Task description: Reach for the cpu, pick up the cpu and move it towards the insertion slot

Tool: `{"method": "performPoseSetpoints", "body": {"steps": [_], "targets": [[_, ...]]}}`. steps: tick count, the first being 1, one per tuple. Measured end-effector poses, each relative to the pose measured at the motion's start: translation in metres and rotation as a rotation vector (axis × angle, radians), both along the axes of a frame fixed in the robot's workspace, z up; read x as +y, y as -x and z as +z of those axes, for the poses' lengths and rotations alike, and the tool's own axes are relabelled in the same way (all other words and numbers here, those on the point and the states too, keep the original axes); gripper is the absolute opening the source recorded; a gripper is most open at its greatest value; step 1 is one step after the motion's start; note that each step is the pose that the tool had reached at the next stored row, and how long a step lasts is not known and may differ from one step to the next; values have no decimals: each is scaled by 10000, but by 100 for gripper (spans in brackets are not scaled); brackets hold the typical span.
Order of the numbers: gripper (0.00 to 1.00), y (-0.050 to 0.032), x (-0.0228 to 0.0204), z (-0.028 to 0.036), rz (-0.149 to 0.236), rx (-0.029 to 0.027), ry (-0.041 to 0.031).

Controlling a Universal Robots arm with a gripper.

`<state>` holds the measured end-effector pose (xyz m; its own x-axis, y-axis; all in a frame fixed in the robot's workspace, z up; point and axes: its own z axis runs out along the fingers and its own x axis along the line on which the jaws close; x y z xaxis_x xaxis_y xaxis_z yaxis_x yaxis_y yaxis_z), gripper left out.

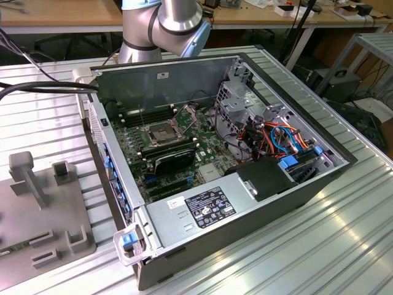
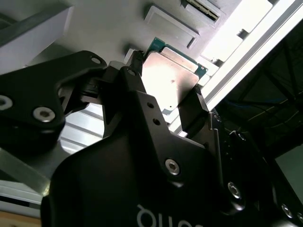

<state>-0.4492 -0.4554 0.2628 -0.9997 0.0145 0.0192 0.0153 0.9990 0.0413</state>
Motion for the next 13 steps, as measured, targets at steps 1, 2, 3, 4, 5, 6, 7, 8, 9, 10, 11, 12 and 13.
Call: {"method": "performPoseSetpoints", "body": {"steps": [1,2,3,4,5,6,7,8,9,10,11,12,13], "targets": [[55,0,0,10,0,1,1],[55,0,0,19,-1,1,1],[55,0,0,27,0,1,1],[55,0,0,34,0,0,0],[55,-1,0,44,0,1,1],[55,-1,0,49,0,1,0],[55,-1,0,56,0,2,0],[55,-1,0,63,0,3,1],[55,-1,0,70,0,2,0],[55,-1,0,76,0,3,0],[55,-1,0,87,-1,2,0],[55,-1,0,97,0,3,0],[55,-1,0,108,0,3,1]]}}
